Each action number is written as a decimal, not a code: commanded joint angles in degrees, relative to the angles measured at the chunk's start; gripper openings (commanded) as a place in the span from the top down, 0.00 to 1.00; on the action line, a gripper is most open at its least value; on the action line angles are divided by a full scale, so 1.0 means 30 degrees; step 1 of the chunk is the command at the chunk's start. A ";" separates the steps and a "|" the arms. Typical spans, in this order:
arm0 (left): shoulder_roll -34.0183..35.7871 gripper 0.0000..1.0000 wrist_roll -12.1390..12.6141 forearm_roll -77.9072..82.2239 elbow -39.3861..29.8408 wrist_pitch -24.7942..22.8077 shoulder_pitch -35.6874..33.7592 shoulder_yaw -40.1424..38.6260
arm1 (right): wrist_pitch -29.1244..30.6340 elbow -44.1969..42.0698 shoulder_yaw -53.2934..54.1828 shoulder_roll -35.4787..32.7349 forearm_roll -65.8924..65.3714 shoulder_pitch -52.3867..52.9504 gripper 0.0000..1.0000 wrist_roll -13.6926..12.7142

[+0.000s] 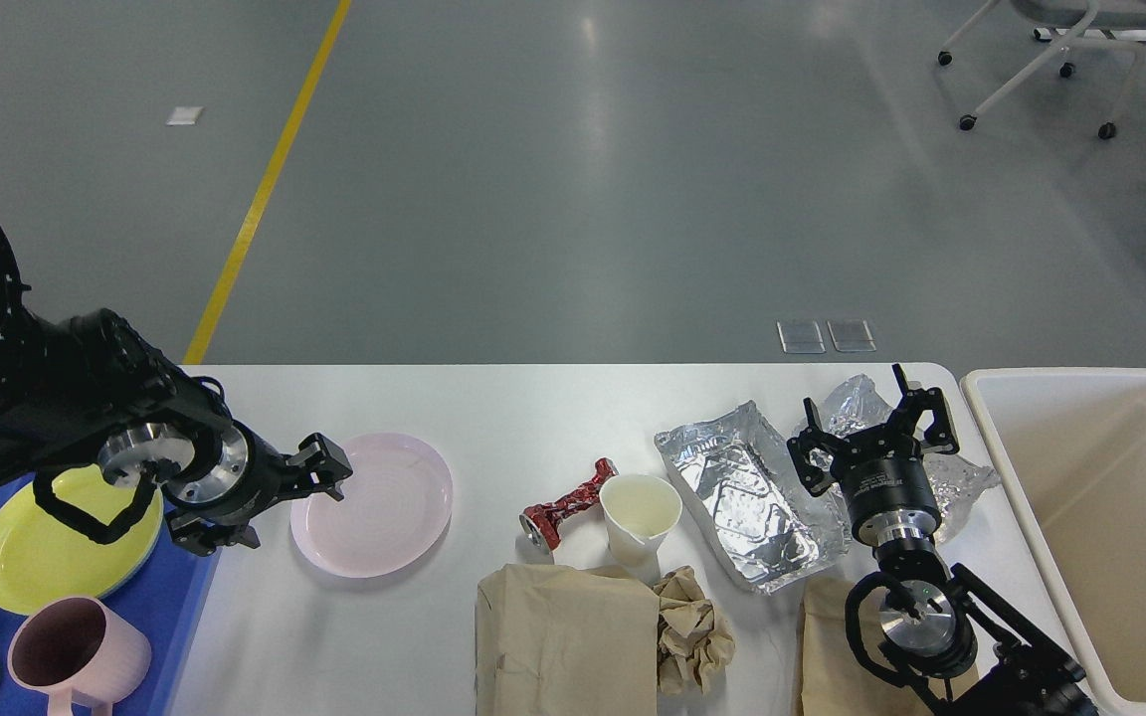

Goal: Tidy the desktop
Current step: 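Grasp the edge of the pink plate with the left gripper, then lift the pink plate and carry it over the blue tray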

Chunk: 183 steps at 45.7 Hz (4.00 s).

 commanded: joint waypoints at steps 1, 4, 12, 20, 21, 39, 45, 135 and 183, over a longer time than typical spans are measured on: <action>0.0498 0.05 -0.0100 0.0166 0.0029 0.0918 0.1491 -0.1108 | 0.0011 0.0020 0.0000 0.0006 -0.0001 0.0000 0.00 0.0000; 0.0644 0.04 -0.0013 0.0254 0.0467 0.0918 0.2077 -0.1403 | 0.0011 0.0020 0.0000 0.0006 -0.0001 0.0000 0.00 0.0000; 0.0762 0.06 0.0075 0.0109 0.1933 0.1414 0.3336 -0.2134 | -0.0018 -0.0009 0.0000 0.0005 -0.0001 0.0000 0.00 0.0000; 0.0938 0.09 0.0250 -0.1150 0.2372 0.4109 0.4830 -0.3278 | 0.0011 0.0020 0.0000 0.0006 -0.0001 0.0000 0.00 0.0000; 0.0938 0.09 0.0396 -0.1384 0.2547 0.4343 0.5094 -0.3307 | 0.0011 -0.0009 0.0000 0.0006 -0.0001 0.0000 0.00 0.0000; 0.0762 0.18 0.2771 -0.2236 0.5214 0.4697 0.6503 -0.4363 | 0.0011 -0.0009 0.0000 0.0006 -0.0001 0.0000 0.00 0.0000; 0.0850 0.31 0.2361 -0.1885 0.5274 0.4522 0.6444 -0.4362 | -0.0018 -0.0009 0.0000 0.0006 -0.0001 0.0000 0.00 0.0000; 0.0967 1.00 0.1774 -0.0566 0.6182 0.0713 0.7704 -0.5534 | 0.0011 -0.0009 0.0000 0.0006 -0.0001 0.0000 0.00 0.0000; 0.5772 1.00 0.2098 0.0458 -0.1695 -0.3945 -0.3190 -0.1669 | -0.0018 -0.0009 0.0000 0.0006 -0.0001 0.0000 0.00 0.0000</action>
